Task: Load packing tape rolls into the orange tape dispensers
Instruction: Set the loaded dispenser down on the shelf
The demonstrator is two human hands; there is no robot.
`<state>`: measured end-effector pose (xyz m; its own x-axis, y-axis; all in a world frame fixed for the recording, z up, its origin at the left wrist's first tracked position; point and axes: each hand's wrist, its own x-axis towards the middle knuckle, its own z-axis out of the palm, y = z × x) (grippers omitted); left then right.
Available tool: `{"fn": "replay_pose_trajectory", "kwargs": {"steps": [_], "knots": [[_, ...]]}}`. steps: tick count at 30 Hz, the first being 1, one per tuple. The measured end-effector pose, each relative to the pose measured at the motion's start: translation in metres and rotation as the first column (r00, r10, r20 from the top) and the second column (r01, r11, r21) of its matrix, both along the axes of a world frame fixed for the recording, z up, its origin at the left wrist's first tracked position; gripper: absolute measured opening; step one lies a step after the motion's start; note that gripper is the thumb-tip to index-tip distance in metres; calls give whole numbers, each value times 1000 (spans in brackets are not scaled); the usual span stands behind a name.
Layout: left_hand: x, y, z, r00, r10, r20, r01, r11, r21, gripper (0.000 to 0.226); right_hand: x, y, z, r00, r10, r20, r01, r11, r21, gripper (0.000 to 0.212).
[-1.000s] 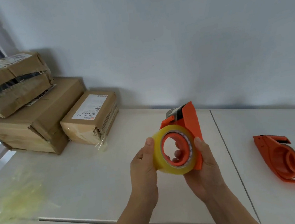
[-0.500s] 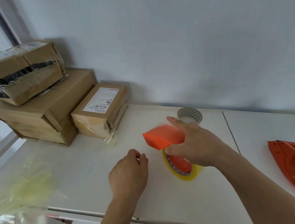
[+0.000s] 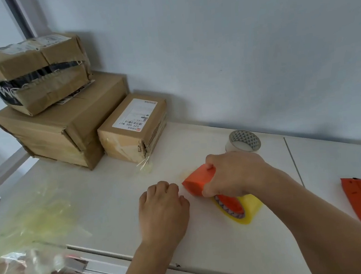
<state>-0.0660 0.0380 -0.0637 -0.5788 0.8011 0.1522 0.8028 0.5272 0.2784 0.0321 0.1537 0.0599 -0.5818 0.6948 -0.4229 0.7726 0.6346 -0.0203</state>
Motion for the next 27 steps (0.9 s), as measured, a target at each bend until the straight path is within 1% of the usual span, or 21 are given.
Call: {"fn": "replay_pose_trajectory", "kwargs": {"steps": [5,9,14,18,21,25,27], "knots": [[-3,-2,-1,1000,-2,20,2,1000,3,18,-11,2,2,996,48,81,-50,999,17,53],[-2,-3,-2,999,7,42,-8,1000,16,18,-11,1,2,991,55,124,-58,998,20,53],[0,-6,-4,999,7,36,-9,999,45,16,-16,-2,5,987,67,144,-70,997,20,54],[8,-8,-3,999,17,27,-18,1000,21,19,-11,-4,5,985,74,156,-77,997,17,56],[17,-10,-3,999,31,21,-32,999,30,21,-2,-6,4,985,81,155,-85,996,18,55],[29,-15,-3,998,69,10,-70,997,38,18,8,-8,2,984,98,148,-103,994,23,57],[34,-17,-2,995,96,4,-96,995,18,16,11,-8,3,982,114,147,-119,992,27,58]]}}
